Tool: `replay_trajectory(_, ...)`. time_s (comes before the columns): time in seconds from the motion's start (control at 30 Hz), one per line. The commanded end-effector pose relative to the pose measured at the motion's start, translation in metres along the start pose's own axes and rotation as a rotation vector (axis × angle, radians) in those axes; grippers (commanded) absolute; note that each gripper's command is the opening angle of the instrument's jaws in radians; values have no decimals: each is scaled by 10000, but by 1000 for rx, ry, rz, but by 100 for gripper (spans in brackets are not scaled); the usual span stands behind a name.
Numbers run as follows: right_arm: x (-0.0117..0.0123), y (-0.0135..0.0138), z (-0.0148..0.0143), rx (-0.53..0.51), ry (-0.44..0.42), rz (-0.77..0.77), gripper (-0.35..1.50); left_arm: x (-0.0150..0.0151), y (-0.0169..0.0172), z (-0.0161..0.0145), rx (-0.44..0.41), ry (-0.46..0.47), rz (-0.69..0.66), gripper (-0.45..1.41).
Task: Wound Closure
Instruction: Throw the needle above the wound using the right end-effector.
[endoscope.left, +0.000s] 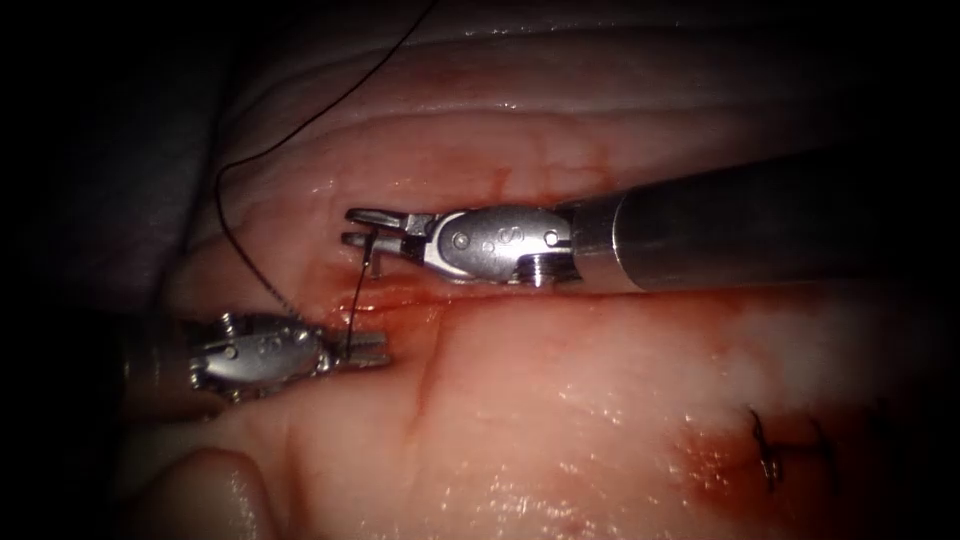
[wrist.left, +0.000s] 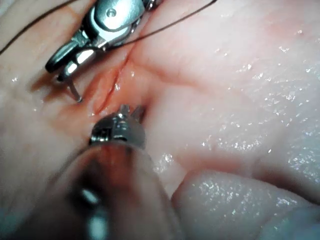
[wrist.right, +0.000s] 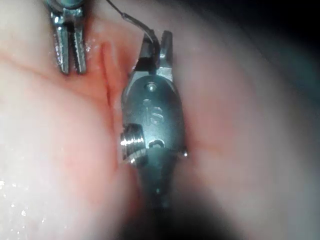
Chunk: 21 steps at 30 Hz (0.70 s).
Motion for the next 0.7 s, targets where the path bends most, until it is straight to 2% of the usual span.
replay_trajectory(0.03, -2, 1, 6, 3, -2, 22, -35, -6, 3, 9, -1, -13, -1, -10)
replay_trajectory(0.13, 0, 7, 5, 1, -5, 63, -35, -11, 5, 12, -7, -22, -2, -10)
replay_trajectory(0.27, 9, 20, 7, -12, -11, 281, -35, -19, 7, 18, -18, -35, -4, -8)
replay_trajectory(0.47, 12, 24, 14, -22, -14, 446, -35, -21, 9, 18, -21, -40, -1, -6)
replay_trajectory(0.53, 12, 24, 18, -4, -11, 504, -35, -22, 9, 18, -21, -40, -1, -6)
replay_trajectory(0.7, 10, 21, 23, 63, -80, 561, -35, -23, 9, 15, -24, -40, 1, -5)
